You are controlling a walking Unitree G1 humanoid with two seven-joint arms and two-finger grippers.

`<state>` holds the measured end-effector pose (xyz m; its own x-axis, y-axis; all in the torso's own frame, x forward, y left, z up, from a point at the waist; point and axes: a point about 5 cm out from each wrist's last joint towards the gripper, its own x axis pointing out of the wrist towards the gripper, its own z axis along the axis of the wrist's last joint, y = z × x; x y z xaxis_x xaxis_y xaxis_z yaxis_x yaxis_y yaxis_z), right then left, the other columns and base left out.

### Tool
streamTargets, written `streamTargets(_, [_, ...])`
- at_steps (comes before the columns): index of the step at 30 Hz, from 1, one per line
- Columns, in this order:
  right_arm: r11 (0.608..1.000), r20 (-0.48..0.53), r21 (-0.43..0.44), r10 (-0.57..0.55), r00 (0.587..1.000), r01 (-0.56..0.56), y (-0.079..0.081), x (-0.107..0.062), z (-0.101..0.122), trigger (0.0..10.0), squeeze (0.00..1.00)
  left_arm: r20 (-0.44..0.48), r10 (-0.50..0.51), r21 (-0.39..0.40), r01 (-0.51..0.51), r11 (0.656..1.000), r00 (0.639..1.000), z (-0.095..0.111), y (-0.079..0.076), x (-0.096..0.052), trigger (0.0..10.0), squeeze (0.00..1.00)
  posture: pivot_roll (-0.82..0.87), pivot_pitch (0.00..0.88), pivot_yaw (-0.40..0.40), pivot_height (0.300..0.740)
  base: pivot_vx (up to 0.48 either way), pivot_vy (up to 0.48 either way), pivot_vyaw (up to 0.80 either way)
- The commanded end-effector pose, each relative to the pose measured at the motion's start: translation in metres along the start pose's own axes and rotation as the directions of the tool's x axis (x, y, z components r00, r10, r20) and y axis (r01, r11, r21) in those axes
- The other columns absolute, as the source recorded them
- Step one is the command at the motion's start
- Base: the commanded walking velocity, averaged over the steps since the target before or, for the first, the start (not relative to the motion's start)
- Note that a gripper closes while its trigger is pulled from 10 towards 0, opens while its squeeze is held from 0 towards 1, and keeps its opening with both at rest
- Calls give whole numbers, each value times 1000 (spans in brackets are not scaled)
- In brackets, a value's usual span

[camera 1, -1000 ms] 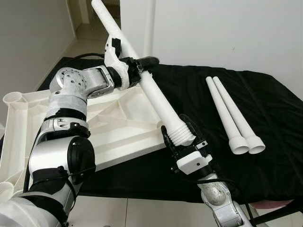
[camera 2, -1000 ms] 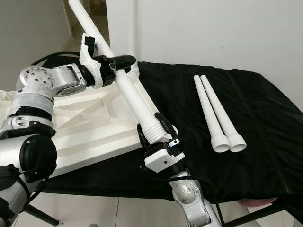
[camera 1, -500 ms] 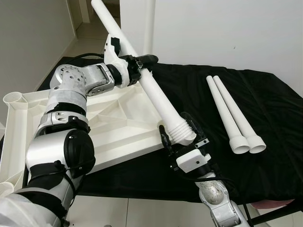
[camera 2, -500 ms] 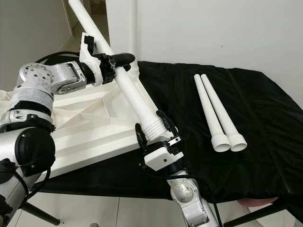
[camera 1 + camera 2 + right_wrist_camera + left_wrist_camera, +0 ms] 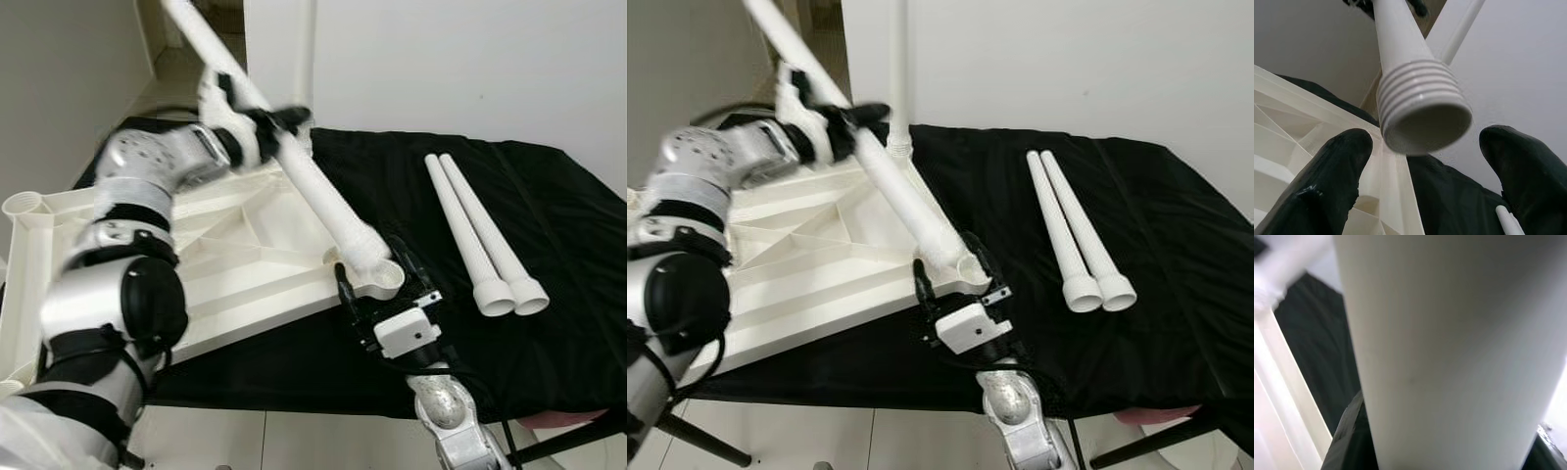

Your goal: Building children table

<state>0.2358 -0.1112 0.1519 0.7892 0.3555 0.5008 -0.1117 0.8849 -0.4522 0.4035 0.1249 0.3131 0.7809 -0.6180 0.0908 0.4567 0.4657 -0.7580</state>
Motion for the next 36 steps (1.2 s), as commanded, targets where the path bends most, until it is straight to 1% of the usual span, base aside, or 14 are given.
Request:
streamTargets(1, [995, -72, 88, -41, 997, 48, -1, 4, -4, 10000, 0, 29, -40, 117, 37, 992, 999, 5, -10, 1, 10000, 0, -62, 0, 21, 740, 0, 0, 0])
streamTargets(2, [985, -118, 152, -60, 991, 78, -1, 9, -6, 10000, 0, 45, -58, 181, 49, 982, 997, 6, -13, 1, 10000, 0, -61, 0, 18, 740, 0, 0, 0])
streamTargets(4, [985, -118, 152, -60, 991, 78, -1, 9, -6, 10000, 0, 45, -58, 181, 49, 982, 997, 6, -13, 1, 10000, 0, -61, 0, 18, 740, 0, 0, 0])
streamTargets(7, [964, -177, 235, -83, 981, 124, -3, 19, -7, 10000, 0, 76, -89, 298, 63, 953, 993, 7, -21, 0, 10000, 0, -62, 0, 12, 740, 0, 0, 0])
streamTargets(8, [964, -177, 235, -83, 981, 124, -3, 19, -7, 10000, 0, 76, -89, 298, 63, 953, 993, 7, -21, 0, 10000, 0, -62, 0, 12, 740, 0, 0, 0])
streamTargets(9, [958, -213, 242, -105, 971, 156, -8, 27, -8, 10000, 0, 112, -105, 386, 55, 921, 988, 9, -28, 0, 10000, 0, -61, 0, 8, 740, 0, 0, 0])
streamTargets(11, [958, -213, 242, -105, 971, 156, -8, 27, -8, 10000, 0, 112, -105, 386, 55, 921, 988, 9, -28, 0, 10000, 0, -61, 0, 8, 740, 0, 0, 0])
streamTargets(14, [965, -227, 213, -106, 968, 155, -12, 32, -9, 10000, 0, 158, -104, 445, 23, 895, 982, 10, -32, -1, 10000, 0, -61, 0, -2, 740, 0, 0, 0])
streamTargets(16, [972, -253, 203, -61, 966, 115, -14, 44, -12, 10000, 0, 244, -129, 518, -17, 855, 961, 8, -44, -1, 10000, 0, -55, 0, -18, 740, 0, 0, 0])
streamTargets(23, [970, -263, 233, -11, 965, 75, -14, 50, -11, 10000, 0, 276, -150, 586, -42, 809, 950, 2, -53, -1, 10000, 0, -48, 0, -31, 740, 0, 0, 0])
streamTargets(25, [965, -247, 261, 66, 967, 1, -12, 57, -6, 10000, 0, 300, -170, 648, -70, 759, 939, -8, -61, -1, 10000, 0, -41, 0, -44, 740, 0, 0, 0])
streamTargets(30, [962, -238, 271, 105, 966, -38, -11, 63, -2, 10000, 0, 312, -181, 674, -82, 734, 933, -15, -65, 0, 10000, 0, -40, 0, -47, 740, 0, 0, 0])
streamTargets(31, [962, -240, 266, 119, 964, -53, -9, 74, 1, 10000, 0, 318, -186, 700, -98, 708, 929, -24, -67, 1, 10000, 0, -36, 0, -52, 740, 0, 0, 0])
streamTargets(36, [963, -253, 263, 134, 958, -66, -5, 84, 1, 10000, 0, 319, -188, 707, -101, 700, 929, -33, -70, 4, 10000, 0, -30, 0, -55, 740, 0, 0, 0])
